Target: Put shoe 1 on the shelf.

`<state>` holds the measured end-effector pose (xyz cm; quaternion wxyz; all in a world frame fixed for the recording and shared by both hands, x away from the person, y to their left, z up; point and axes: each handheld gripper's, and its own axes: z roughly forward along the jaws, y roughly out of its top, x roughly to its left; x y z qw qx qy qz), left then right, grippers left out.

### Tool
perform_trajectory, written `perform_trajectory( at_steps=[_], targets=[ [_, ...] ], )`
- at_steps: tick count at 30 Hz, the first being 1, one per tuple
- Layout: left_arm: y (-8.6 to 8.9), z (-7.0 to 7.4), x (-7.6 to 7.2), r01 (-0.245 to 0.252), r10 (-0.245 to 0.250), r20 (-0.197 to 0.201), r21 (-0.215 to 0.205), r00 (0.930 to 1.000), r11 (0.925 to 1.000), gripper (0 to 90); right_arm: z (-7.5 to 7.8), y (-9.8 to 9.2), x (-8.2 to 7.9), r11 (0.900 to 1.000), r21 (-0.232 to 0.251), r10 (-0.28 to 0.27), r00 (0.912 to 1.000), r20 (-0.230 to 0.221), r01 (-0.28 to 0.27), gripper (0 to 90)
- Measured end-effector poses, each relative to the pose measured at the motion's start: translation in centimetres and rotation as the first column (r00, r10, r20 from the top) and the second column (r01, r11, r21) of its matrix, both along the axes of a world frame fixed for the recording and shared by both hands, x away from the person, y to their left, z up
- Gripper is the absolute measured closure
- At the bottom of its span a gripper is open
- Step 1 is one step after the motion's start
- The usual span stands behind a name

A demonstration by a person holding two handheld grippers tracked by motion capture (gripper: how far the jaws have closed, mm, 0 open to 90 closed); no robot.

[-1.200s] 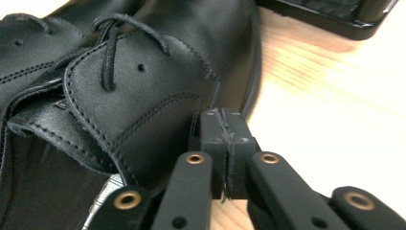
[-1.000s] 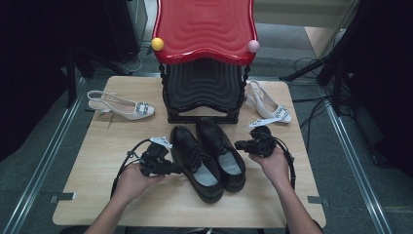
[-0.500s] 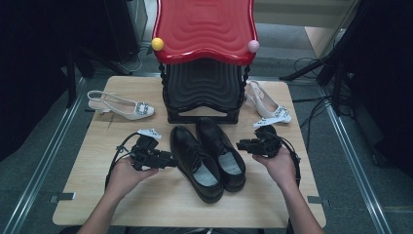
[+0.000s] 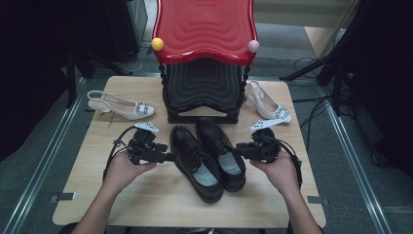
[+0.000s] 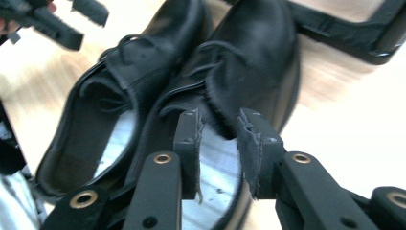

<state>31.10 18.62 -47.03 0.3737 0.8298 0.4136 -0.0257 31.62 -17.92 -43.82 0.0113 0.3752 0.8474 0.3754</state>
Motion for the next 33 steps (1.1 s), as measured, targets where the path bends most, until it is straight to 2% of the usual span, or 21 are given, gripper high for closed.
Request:
perform_trajectory(
  at_steps=[9, 11, 13, 16, 23, 26, 28, 33],
  targets=[
    [0.0, 0.9, 0.8, 0.006, -0.006, 0.011, -0.01, 0.9999, 0.9999, 38.1, -0.3, 2.0, -1.5, 0.999, -0.026, 0.047, 0.9984, -0.031, -0.048, 66.2],
    [0.0, 1.2, 1.0, 0.007, -0.007, 0.017, -0.003, 0.9998, 1.0, 38.0, -0.4, 2.8, -1.9, 0.998, -0.033, 0.057, 0.9976, -0.039, -0.058, 62.3],
    [0.0, 1.3, 1.2, 0.01, -0.011, 0.026, 0.005, 0.9996, 0.9999, 38.0, -0.5, 3.4, -2.2, 0.996, -0.059, 0.065, 0.9973, -0.035, -0.067, 62.2],
    [0.1, 1.6, 1.4, 0.006, -0.007, 0.037, 0.015, 0.9993, 0.9999, 38.0, -0.7, 4.1, -2.5, 0.996, -0.06, 0.064, 0.9968, -0.047, -0.067, 61.3],
    [0.1, 2.1, 1.9, 0.014, -0.015, 0.052, 0.011, 0.9985, 0.9998, 38.2, -1.3, 5.5, -2.2, 0.993, -0.09, 0.068, 0.995, -0.073, -0.074, 59.9],
    [0.2, 2.1, 2.2, 0.015, -0.015, 0.054, 0.008, 0.9984, 0.9999, 38.3, -1.7, 6.3, -1.8, 0.988, -0.134, 0.065, 0.993, -0.099, -0.078, 59.5],
    [0.2, 2.1, 2.3, 0.015, -0.016, 0.053, 0.004, 0.9985, 0.9999, 38.3, -2.2, 6.8, -1.6, 0.985, -0.152, 0.063, 0.9892, -0.132, -0.083, 59.5],
    [0.3, 2.1, 2.4, 0.006, -0.006, 0.055, -0.005, 0.9985, 1.0, 38.3, -2.9, 7.9, -1.1, 0.976, -0.205, 0.042, 0.9884, -0.146, -0.071, 59.7]
  ],
)
